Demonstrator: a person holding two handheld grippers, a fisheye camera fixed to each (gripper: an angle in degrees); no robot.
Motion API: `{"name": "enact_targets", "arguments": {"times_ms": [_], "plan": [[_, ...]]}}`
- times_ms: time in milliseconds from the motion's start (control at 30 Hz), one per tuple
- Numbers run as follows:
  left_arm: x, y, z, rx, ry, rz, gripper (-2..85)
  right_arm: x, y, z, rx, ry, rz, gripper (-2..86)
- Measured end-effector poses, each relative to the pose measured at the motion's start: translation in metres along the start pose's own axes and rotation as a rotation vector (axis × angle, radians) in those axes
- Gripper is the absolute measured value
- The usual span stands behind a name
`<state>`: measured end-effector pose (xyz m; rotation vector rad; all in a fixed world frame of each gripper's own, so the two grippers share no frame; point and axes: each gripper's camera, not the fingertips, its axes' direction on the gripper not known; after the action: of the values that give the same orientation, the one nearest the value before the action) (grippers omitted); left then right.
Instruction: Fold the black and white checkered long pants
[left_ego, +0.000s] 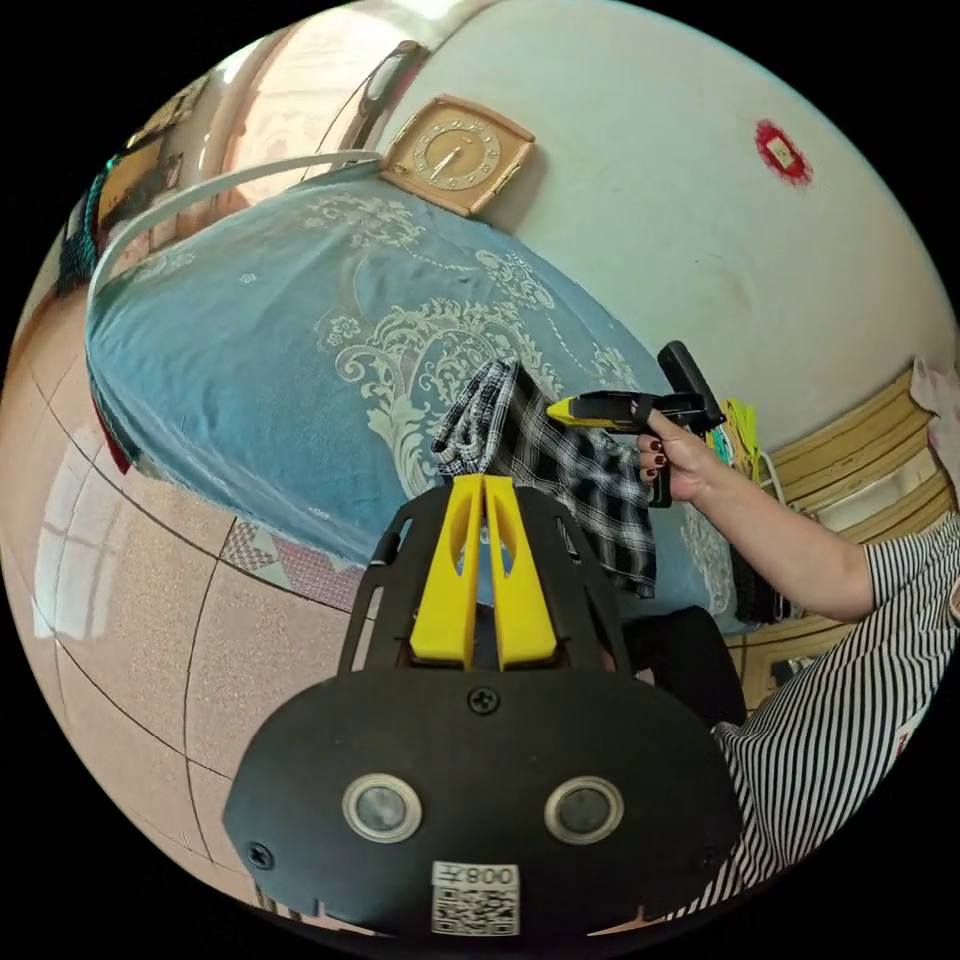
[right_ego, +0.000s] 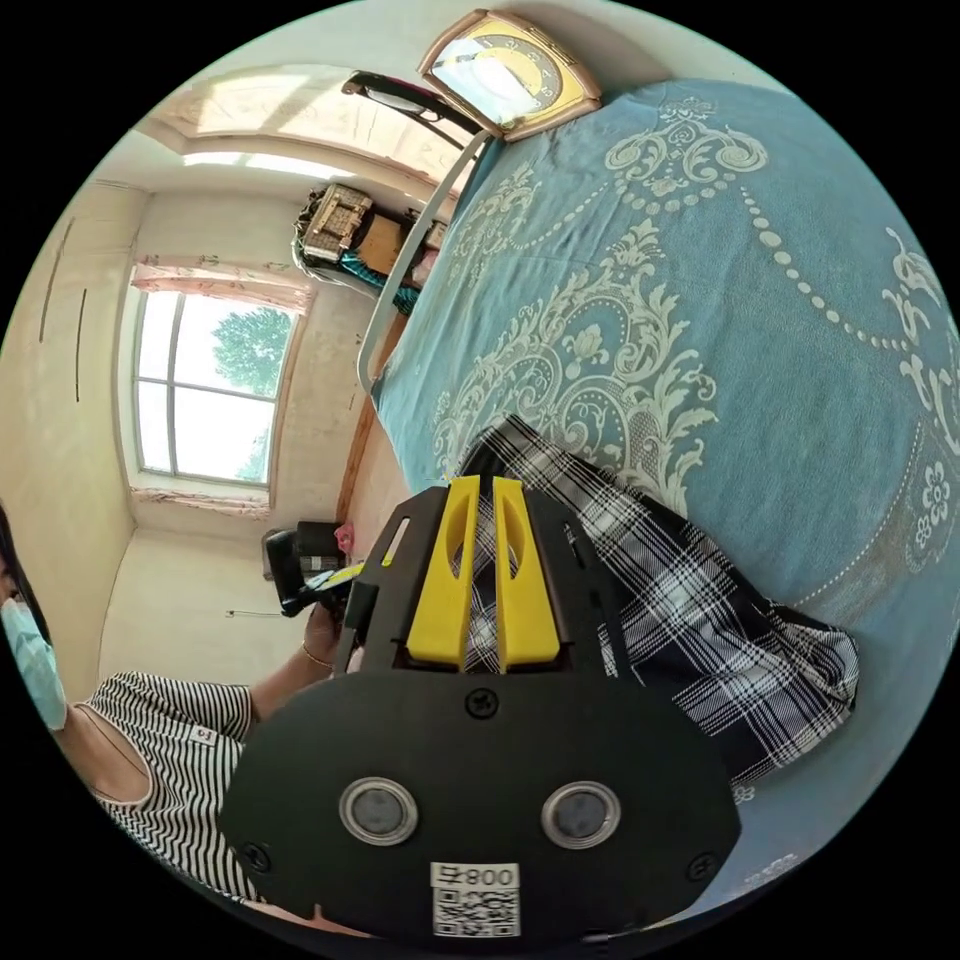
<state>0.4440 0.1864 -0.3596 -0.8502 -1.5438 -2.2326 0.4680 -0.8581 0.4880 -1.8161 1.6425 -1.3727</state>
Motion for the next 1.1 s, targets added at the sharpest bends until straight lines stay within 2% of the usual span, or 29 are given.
{"name": "enact_targets", "arguments": {"times_ms": [167,333,533,733,800,900,1000,1100], "plan": [[0.080,-0.020,0.014,-0.059,-0.166,0.259,0.2,-0.018,0.001,0.038,-0.092,0.132,-0.034,0.3],[0.137,-0.037,0.076,-0.251,-0.451,0.466,0.3,-0.071,0.013,0.071,-0.150,0.394,-0.208,0.1],[0.157,-0.048,0.077,-0.228,-0.339,0.396,0.2,-0.102,0.039,0.096,-0.133,0.577,-0.335,0.0],[0.188,-0.056,0.063,-0.224,-0.331,0.390,0.1,-0.100,0.064,0.094,-0.088,0.545,-0.326,0.1],[0.204,-0.059,0.048,-0.149,-0.325,0.380,0.1,-0.097,0.068,0.087,-0.104,0.511,-0.296,0.1],[0.237,-0.068,0.030,-0.051,-0.275,0.419,0.1,-0.093,0.085,0.057,-0.020,0.486,-0.284,0.1],[0.266,-0.086,0.045,-0.101,-0.253,0.495,0.1,-0.081,0.113,0.025,0.050,0.442,-0.265,0.1],[0.281,-0.112,0.075,-0.185,-0.338,0.510,0.1,-0.056,0.146,0.005,0.069,0.485,-0.202,0.1]]}}
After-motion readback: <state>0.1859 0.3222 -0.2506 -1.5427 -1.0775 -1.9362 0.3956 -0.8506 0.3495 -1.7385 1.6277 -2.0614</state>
